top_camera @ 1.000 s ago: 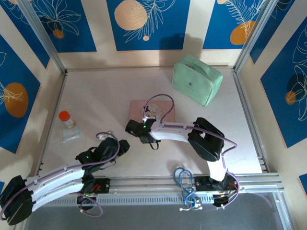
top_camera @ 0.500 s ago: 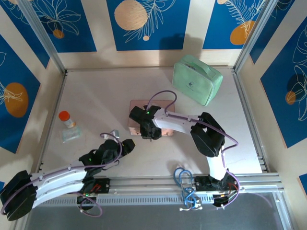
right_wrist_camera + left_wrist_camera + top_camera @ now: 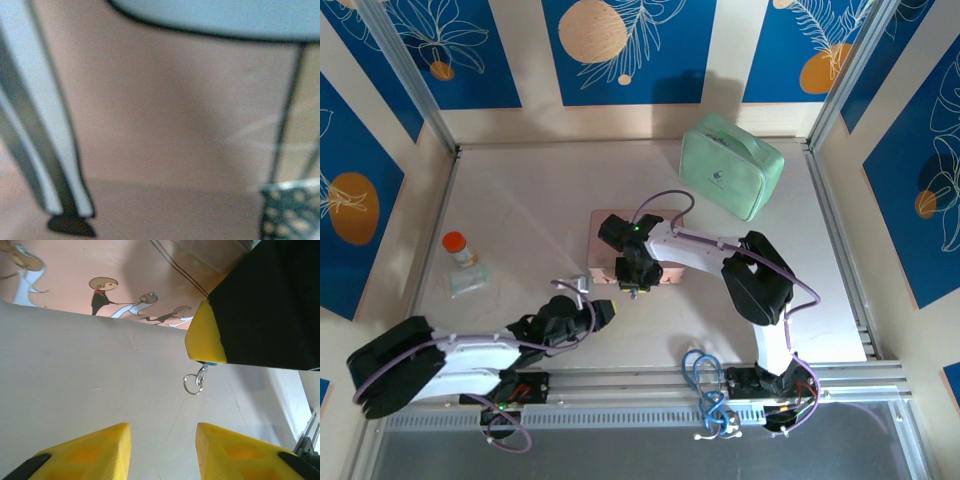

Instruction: Unlock the padlock with the key

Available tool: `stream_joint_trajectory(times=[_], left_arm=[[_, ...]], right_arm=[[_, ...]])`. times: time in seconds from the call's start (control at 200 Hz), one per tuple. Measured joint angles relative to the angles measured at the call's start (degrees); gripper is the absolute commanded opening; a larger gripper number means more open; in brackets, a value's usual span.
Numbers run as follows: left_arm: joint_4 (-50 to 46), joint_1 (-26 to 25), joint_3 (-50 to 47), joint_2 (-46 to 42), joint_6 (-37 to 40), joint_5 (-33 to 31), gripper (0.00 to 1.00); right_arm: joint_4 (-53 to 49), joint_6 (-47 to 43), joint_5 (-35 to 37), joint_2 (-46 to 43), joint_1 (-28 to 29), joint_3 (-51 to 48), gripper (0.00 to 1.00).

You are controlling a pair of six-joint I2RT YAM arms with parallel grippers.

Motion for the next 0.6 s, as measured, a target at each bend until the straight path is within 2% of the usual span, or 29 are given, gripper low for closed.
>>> stream_joint_trajectory(times=[0.165,0.255,0.415,0.6], left_arm=[[19.8,-0.2,-1.2,16.7,1.6,2.2,0.36],[30.9,-0.2,-0.7,25.0,1.7,3.3,0.31],[35.3,-0.7,0.5,27.9,2.8,4.9,0.41],[37.2,-1.2,1.8,28.9,3.4,4.8,0.37]], right_arm=[[0.5,-0.1,-1.3,-0.4,-0.5,-0.3,0.14],[0.5,-0.2,-1.7,-0.5,-0.6,-0.3,0.14],[0.6,-0.5,-2.4,-0.7,-0.9,-0.4,0.14],[2.0,-0.8,-3.3,-1.7,-1.3,-1.6,0.14]])
